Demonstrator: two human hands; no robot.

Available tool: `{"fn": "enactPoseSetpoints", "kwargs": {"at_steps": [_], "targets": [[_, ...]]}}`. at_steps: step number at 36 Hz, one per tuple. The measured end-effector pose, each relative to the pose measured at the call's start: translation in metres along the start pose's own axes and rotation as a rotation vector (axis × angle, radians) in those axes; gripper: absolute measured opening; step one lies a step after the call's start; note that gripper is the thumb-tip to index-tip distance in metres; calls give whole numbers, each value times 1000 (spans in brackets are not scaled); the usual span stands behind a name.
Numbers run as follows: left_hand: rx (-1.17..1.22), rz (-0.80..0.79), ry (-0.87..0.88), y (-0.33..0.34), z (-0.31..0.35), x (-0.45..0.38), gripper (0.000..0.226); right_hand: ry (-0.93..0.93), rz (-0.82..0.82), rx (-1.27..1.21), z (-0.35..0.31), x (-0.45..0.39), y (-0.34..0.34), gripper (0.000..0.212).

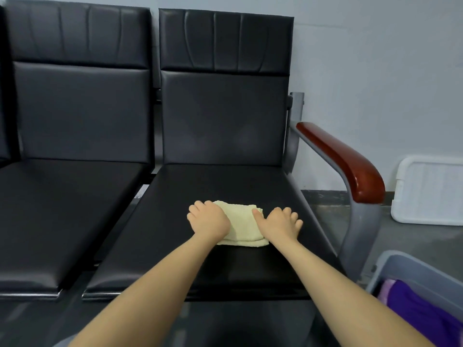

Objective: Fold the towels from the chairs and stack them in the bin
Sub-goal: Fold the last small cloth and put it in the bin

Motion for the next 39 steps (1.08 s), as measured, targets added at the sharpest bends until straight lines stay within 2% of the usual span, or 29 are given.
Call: {"fn": "enactPoseSetpoints", "kwargs": {"at_steps": [4,7,11,15,18,23,28,34,37,39], "targets": [[-31,-2,-6,13,-7,-5,35,-6,-28,121,-8,1,7,80],[-9,15,-2,16,-7,-4,31,-25,-52,135,-12,0,13,79],[-2,49,45,14,-1,-1,24,-66,-101,180,-21,1,15,68],[-1,81,117,9,6,8,18,-95,-142,79,-28,6,22,51],[0,134,183,-6,12,18,16,-181,-3,54,-35,13,4,40],[154,229,288,-43,33,36,13,-197,229,-212,-34,29,-48,35],[342,276,421,-84,74,66,16,-209,440,-210,-13,47,-117,33],[400,394,654,-123,160,120,20,-108,629,-207,58,67,-193,31],[371,546,809,-132,203,157,17,-23,652,-157,100,76,-214,31],[355,594,900,-130,231,191,25,33,680,-144,137,88,-226,31]]}}
Point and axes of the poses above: each hand's wrist, its own x-axis away from the middle knuckle, its own y-axis out of the palm, z = x × y, the point moved 10 cm from there along -x, towards the middle knuckle, and after that the axes turned 10 degrees about -y, right-handed, at the moved point
